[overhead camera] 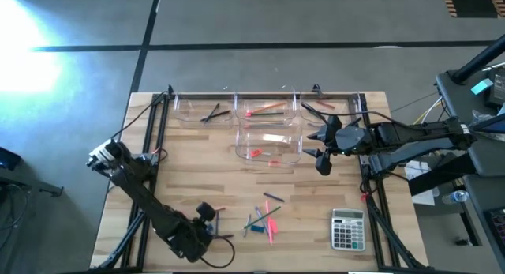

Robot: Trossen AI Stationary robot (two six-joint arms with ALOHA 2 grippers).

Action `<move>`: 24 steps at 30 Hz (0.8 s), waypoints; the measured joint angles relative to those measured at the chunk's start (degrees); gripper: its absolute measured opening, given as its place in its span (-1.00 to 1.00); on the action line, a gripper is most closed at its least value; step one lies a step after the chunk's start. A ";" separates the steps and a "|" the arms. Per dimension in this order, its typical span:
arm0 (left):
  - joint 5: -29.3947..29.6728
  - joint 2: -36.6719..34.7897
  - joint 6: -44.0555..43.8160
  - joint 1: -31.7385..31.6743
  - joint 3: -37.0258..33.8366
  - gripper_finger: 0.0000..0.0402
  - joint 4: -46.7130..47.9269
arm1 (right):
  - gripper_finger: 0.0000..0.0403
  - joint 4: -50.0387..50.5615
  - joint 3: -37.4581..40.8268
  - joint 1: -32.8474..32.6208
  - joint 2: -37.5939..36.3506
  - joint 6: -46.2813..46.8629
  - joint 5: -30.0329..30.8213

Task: Sort crayons/erasers/pens/pencils in bins
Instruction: Put the orange pencil into the top center transparent bin

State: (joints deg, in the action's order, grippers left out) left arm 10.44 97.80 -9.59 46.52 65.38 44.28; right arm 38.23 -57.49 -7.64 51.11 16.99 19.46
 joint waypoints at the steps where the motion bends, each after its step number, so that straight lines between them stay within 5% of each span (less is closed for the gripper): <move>1: 1.17 -0.95 0.05 -0.05 0.51 -0.99 0.71 | 0.11 -0.01 0.00 0.00 0.00 0.01 0.00; 10: 17.75 -14.47 6.22 -1.23 3.38 -0.99 3.02 | 0.11 -0.04 0.00 0.00 0.00 -0.11 0.00; 17: 25.28 -27.71 23.89 -10.55 2.87 -1.00 -1.56 | 0.11 -0.83 0.00 0.00 0.00 -1.05 0.04; 20: 20.85 -32.68 34.28 -18.72 1.45 -1.00 -10.73 | 0.11 -0.96 0.00 0.02 0.00 -1.60 0.07; 24: 5.93 -34.84 43.85 -33.51 0.90 -1.00 -20.91 | 0.11 -1.29 0.00 0.02 0.00 -2.51 0.09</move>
State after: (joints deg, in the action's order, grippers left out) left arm 16.37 62.96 34.25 13.02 66.28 23.37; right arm 36.94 -57.49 -7.62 51.11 14.48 19.55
